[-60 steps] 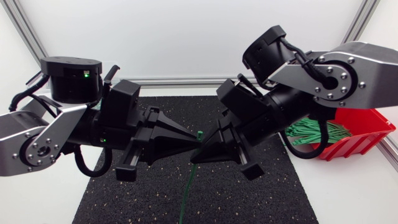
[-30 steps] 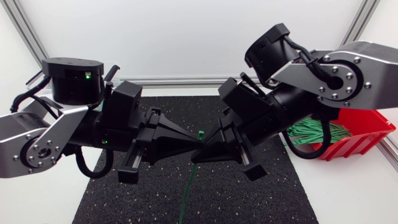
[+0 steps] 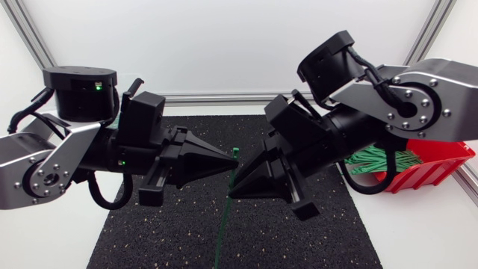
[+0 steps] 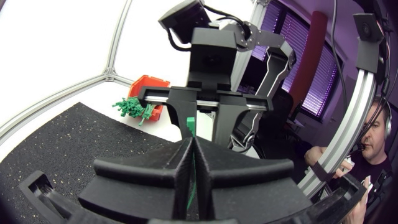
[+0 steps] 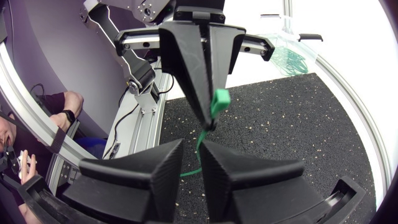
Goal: Take a green cable tie from the red box, thread the tail through the head to close it, then place it in the transparent bin on the left.
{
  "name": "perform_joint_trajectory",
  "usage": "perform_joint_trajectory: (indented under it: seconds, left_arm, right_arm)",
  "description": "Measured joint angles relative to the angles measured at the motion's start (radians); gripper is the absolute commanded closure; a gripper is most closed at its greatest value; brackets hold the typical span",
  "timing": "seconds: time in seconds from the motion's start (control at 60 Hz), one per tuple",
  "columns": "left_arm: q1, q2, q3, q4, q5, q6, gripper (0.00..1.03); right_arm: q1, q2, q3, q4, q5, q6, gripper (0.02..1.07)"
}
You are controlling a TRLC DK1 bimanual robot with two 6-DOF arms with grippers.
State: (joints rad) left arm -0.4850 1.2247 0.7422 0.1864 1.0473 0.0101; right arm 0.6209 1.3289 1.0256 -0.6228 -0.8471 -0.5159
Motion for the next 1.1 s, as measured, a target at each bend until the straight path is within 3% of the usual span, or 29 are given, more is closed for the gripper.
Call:
perform_joint_trajectory:
  seconds: [0.083, 0.183, 0.483, 0.6, 0.783, 0.9, 1.1]
  left_arm:
    - [0.031, 0.000, 0.014, 0.007, 0.004, -0.036, 1.00]
    - [0.056, 0.000, 0.035, 0.017, 0.020, -0.068, 1.00]
    - [0.107, 0.041, 0.043, 0.199, 0.082, -0.277, 1.00]
    - [0.117, 0.055, 0.044, 0.208, 0.083, -0.307, 1.00]
    - [0.118, 0.059, 0.050, 0.208, 0.090, -0.325, 1.00]
    - [0.118, 0.059, 0.052, 0.209, 0.090, -0.325, 1.00]
    - [0.127, 0.059, 0.057, 0.208, 0.090, -0.325, 1.00]
  right_arm:
    - [-0.002, -0.028, -0.016, 0.001, 0.013, 0.014, 0.15]
    - [-0.017, -0.063, -0.027, 0.000, 0.014, 0.015, 0.06]
    - [-0.133, -0.125, -0.040, -0.087, 0.070, -0.038, 0.06]
    - [-0.158, -0.119, -0.039, -0.169, 0.145, -0.056, 0.06]
    - [-0.180, -0.064, -0.012, -0.322, 0.163, -0.124, 0.06]
    - [-0.167, -0.074, -0.013, -0.314, 0.158, -0.156, 0.06]
    - [-0.084, -0.127, -0.062, -0.186, 0.225, -0.234, 0.06]
